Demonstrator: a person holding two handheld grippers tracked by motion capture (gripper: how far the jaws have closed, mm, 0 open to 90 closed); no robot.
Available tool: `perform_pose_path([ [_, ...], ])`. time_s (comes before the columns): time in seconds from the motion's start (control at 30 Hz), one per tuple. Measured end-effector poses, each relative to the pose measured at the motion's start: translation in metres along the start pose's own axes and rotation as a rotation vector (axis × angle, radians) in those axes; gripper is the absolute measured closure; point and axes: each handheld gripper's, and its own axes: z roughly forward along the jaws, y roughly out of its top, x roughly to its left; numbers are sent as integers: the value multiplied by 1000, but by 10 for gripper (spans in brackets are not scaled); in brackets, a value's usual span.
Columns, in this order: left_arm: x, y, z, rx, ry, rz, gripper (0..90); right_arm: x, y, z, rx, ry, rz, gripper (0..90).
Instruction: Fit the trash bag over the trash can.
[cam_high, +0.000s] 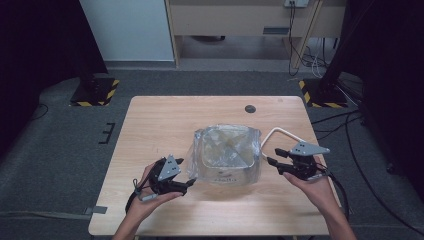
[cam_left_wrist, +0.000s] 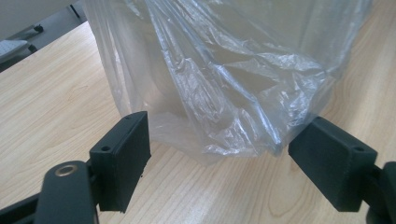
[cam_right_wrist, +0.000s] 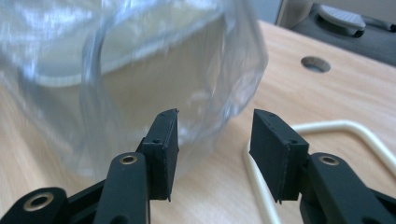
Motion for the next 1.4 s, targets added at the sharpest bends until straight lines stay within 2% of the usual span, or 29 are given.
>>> perform_pose_path([
  [0.13,-4,2,-5,-8,-13,7,192,-1,18,3,-13,-36,20,498],
  [0.3,-8,3,-11,-15,-13,12,193,-4,32,6,-27,-51,55,468],
  [0.43,0,10,-13,-37,14,-2,192,-6,43,11,-54,-59,76,435],
  [0.57,4,18,-13,-55,30,-9,192,-7,54,16,-93,-48,100,405],
  [0.6,8,25,-11,-75,42,13,192,-7,57,18,-98,-42,105,397],
  [0.77,12,34,-9,-71,67,9,192,-5,70,29,-135,-19,127,367],
  [0.9,14,40,-7,-73,78,10,191,-5,77,39,-133,-8,137,364],
  [1.07,15,47,-6,-90,85,12,197,-3,76,49,-85,-6,122,401],
  [1.17,12,54,-7,-128,89,21,237,-3,73,53,-55,-7,119,410],
  [1.23,12,59,-7,-134,96,22,239,-2,70,55,-39,-7,115,415],
  [1.27,12,60,-6,-135,99,19,249,-3,69,56,-34,-8,108,452],
  [1.33,14,63,-4,-134,109,10,259,-3,68,56,-34,-10,107,470],
  [1.37,15,64,-3,-132,113,5,282,-4,67,55,-31,-5,113,561],
  [1.4,16,65,-2,-127,118,-3,282,-4,67,55,-31,-5,113,561],
])
